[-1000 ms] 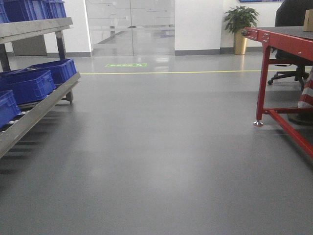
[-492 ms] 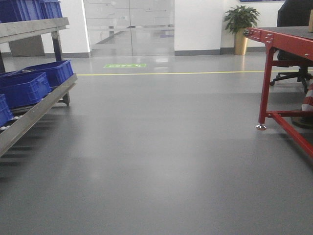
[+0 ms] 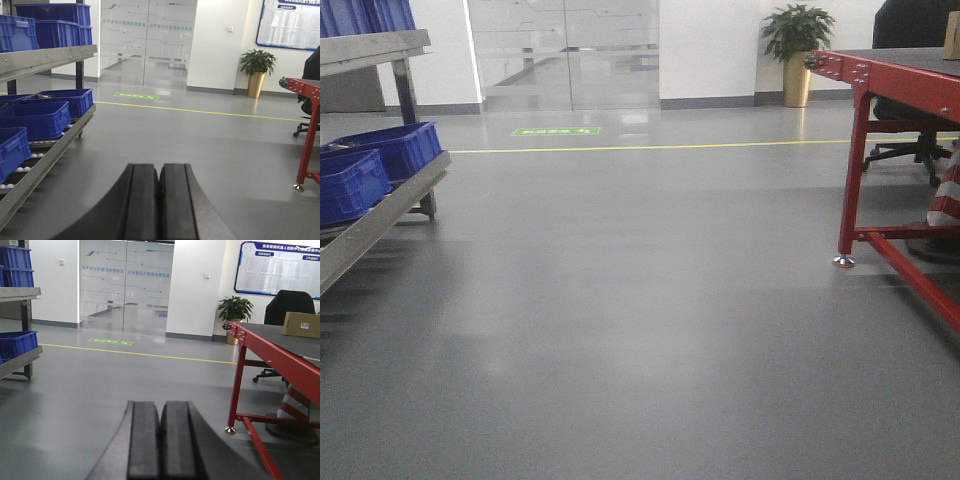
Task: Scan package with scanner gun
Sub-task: 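Drive the base forward along the aisle past the blue bins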
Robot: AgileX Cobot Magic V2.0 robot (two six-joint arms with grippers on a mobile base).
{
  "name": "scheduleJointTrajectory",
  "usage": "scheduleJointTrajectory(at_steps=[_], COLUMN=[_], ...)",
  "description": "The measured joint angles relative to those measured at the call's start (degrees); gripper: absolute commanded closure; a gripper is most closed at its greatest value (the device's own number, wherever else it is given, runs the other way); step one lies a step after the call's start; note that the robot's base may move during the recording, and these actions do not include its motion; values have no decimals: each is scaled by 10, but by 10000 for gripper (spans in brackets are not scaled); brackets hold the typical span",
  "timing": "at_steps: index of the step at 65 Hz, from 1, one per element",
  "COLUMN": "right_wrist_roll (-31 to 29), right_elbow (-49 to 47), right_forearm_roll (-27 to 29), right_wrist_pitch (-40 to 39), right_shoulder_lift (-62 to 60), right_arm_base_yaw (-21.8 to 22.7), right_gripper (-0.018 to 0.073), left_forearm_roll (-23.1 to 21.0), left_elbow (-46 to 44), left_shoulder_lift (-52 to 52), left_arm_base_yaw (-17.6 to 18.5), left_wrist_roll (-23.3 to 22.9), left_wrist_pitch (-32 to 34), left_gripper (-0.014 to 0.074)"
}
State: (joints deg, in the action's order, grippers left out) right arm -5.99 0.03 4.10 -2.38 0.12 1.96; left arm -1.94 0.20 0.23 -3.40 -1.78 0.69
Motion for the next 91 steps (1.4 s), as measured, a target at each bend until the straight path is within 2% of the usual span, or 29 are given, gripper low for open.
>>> scheduleJointTrajectory(at_steps=[91], right_wrist_roll=[0], right_elbow=[0], right_forearm_roll=[0], right_wrist_pitch=[1], right_shoulder_lift=[0], right_arm_base_yaw=[0], right_gripper=[721], left_forearm_roll=[0], left_elbow=[0], left_shoulder_lift=[0], left_arm_base_yaw=[0], left_wrist_roll=[0], left_wrist_pitch=[0], left_gripper=[707])
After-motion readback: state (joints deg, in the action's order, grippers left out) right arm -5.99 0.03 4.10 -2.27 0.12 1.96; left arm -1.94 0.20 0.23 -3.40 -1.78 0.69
